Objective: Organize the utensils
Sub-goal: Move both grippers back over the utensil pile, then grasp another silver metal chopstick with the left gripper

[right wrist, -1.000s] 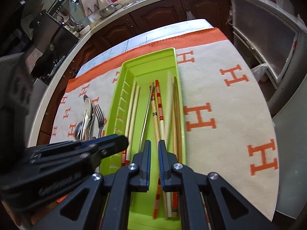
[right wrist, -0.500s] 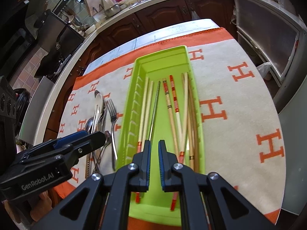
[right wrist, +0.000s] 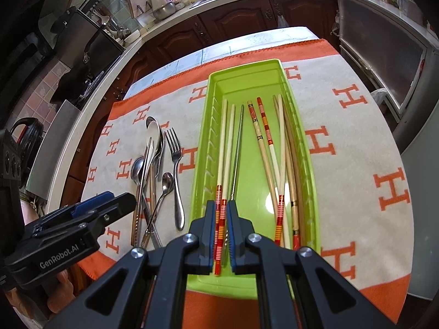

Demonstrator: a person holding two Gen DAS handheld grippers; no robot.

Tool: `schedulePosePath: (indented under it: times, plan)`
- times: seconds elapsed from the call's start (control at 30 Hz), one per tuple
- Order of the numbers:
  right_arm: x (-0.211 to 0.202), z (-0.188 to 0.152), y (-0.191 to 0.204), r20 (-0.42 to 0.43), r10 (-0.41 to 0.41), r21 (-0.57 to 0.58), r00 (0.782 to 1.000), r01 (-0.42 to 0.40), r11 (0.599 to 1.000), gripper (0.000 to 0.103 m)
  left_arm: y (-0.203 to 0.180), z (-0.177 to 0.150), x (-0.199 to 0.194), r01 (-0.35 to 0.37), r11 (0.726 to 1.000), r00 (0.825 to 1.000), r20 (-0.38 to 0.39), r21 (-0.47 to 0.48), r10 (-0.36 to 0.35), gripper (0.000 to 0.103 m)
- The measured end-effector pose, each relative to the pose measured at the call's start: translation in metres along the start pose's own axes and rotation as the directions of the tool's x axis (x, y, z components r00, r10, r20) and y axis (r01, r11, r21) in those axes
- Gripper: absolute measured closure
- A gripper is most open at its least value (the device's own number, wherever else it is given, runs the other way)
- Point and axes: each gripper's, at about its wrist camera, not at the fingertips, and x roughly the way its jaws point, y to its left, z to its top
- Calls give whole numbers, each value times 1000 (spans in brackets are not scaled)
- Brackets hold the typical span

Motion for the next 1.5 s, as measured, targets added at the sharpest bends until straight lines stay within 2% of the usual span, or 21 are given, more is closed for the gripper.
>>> schedulePosePath:
  times: [0.63,0.83,0.9,1.03,1.17,1.33,1.43,1.5]
  plan:
    - [-1,-13,52,-7,-8,-77,1000,7,997,95,79,-19,-27,-63,992,997,46,-112,68,58]
    - [5,-15,76,-27,7,-131,1000,-10,991,95,107,-20,-31,-107,985,991,68,-134,116,58]
    - [9,-16,81,-38,11,-144,999,-17,989,95,114,-20,-28,-88,987,993,61,-134,97,58]
    - [21,-16,91,-68,29,-169,997,-40,985,95,117,-20,-10,7,993,1000,10,-120,-6,58]
    - [33,-15,97,-68,-12,-184,998,-1,983,95,106,-18,14,74,994,996,-43,-85,-77,58]
    - [50,-13,91,-115,1,-152,993,-19,988,95,85,-8,39,122,992,988,-89,-36,-125,59]
    - [55,-11,89,-132,16,-136,991,-35,990,95,74,-2,53,145,989,982,-116,-22,-147,69]
    - [57,-9,88,-133,20,-133,991,-38,990,95,69,1,62,158,987,977,-139,-16,-159,80]
